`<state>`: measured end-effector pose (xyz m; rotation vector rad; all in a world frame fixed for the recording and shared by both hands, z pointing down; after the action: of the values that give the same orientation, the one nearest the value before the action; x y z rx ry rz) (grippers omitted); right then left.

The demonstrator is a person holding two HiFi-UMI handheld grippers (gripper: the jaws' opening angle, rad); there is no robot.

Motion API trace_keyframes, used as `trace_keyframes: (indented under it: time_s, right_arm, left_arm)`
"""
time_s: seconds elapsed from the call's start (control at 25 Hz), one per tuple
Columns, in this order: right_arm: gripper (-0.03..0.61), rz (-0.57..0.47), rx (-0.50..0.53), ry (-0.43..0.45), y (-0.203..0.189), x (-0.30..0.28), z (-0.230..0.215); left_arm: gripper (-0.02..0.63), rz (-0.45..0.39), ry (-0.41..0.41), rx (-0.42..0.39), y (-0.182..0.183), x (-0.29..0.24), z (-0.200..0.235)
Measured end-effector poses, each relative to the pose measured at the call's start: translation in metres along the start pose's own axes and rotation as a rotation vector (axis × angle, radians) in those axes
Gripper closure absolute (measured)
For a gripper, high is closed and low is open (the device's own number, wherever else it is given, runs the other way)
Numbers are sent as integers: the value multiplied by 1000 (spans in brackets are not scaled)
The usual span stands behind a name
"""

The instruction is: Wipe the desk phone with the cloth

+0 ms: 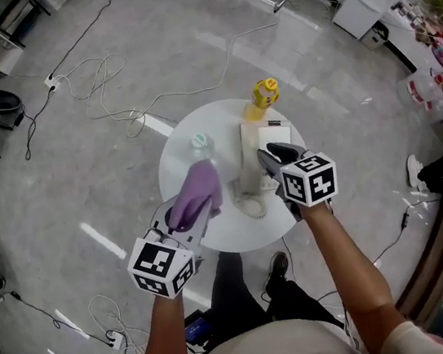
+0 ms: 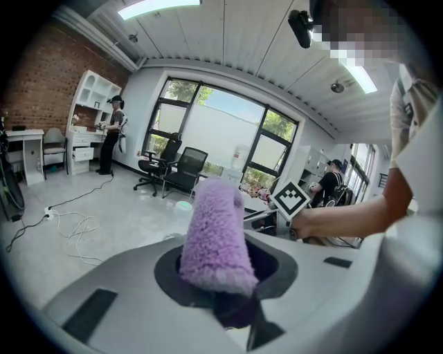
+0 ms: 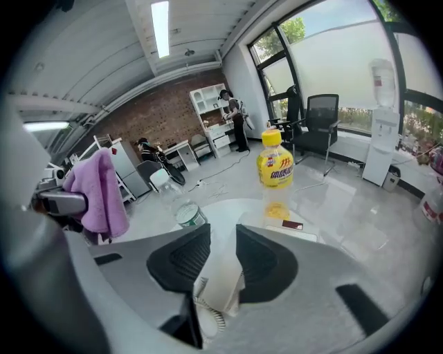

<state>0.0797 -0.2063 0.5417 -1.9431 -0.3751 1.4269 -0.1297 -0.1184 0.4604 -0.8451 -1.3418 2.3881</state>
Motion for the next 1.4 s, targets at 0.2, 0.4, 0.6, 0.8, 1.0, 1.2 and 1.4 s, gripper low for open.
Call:
trace_keyframes:
  time_s: [0.2, 0.4, 0.6, 0.8, 1.0, 1.2, 1.4]
  right_arm:
    - [400, 67, 0, -40, -16, -38, 4]
    - [340, 121, 0, -94, -30, -70, 2]
    - [311, 159, 4, -155, -43, -93, 1]
    - [304, 164, -3, -185, -49, -107, 8]
    - [323, 157, -55, -230, -50, -110, 9]
    - [358, 157, -222, -163, -55, -107, 1]
    - [367, 76, -457, 23, -56, -92, -5]
  left_arm:
    - [534, 2, 0, 36, -16, -3, 19]
    - [534, 5, 1, 67, -28, -8, 35]
    - [534, 9, 2, 82, -36, -12, 46]
    - [534, 15, -7, 87, -43, -18, 49]
    - [534, 17, -14, 91, -45, -23, 49]
    - [534, 15, -21, 91, -47, -27, 44]
    - [534, 6, -31, 94, -47, -30, 39]
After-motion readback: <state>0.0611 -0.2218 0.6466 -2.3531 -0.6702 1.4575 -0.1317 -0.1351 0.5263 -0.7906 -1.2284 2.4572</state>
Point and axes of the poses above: the fingertips, and each gripper's own axes: x backward along the fingers, z to its left, y out of its top, the point moved 6 cm from there along x, backward along the fingers, and after that the axes turned 11 degrees about -y, right-handed, at the moved point
